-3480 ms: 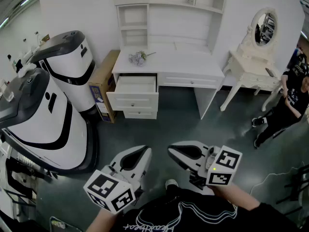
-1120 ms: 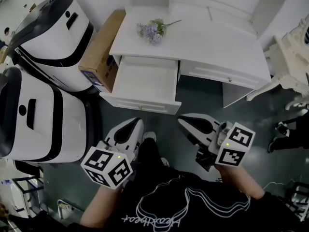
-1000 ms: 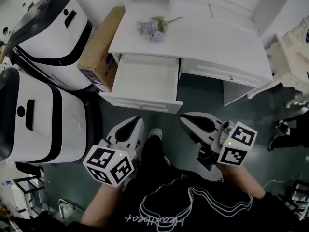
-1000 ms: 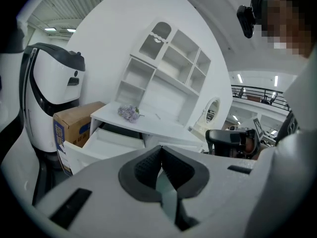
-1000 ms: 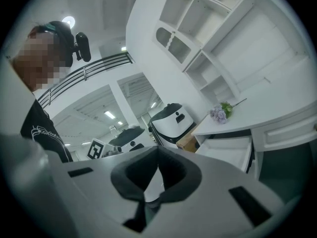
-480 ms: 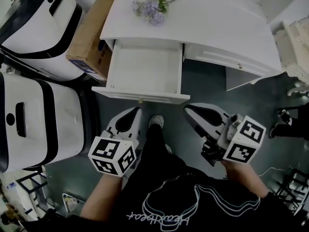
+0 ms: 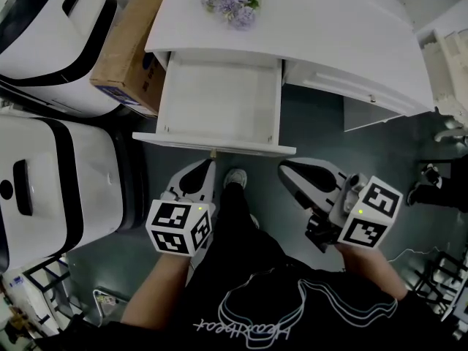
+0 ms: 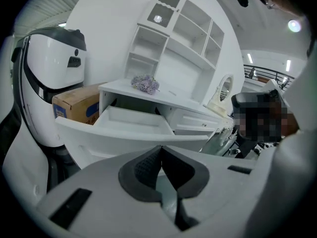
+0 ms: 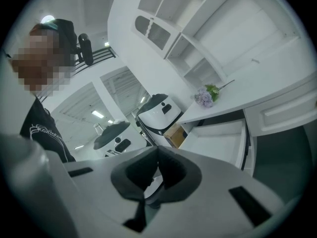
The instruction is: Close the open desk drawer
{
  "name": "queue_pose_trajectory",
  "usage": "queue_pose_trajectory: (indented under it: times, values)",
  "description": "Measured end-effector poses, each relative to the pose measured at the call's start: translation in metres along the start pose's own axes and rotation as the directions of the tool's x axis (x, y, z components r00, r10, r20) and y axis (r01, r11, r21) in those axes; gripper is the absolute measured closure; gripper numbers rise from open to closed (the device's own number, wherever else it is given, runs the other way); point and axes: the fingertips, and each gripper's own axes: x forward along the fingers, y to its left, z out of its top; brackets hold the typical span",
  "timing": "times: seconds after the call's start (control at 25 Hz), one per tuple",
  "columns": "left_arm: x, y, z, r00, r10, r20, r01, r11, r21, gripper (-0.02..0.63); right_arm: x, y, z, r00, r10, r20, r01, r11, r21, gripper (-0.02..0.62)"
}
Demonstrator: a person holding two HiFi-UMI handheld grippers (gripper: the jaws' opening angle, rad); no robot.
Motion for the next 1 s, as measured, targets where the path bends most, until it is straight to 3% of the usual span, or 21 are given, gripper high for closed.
queue_pose_trajectory:
  times: [0.36,1.0]
  values:
    - [0.021,0.022,-0.011,0.999,0.040,-0.021,-0.040,0.999,-0.002,0.601,0.009,-0.017,-0.010,0.999,-0.018,-0.035,0.019,0.999,0.028,0.589]
    - [0.037,0.031,-0.008,0.999,0.021,-0.025,-0.020,1.000,0.004,0.601,0.017,-0.028,-0.021,0.999,-0.027,-0.040,0.030,0.996,0.080,0.589]
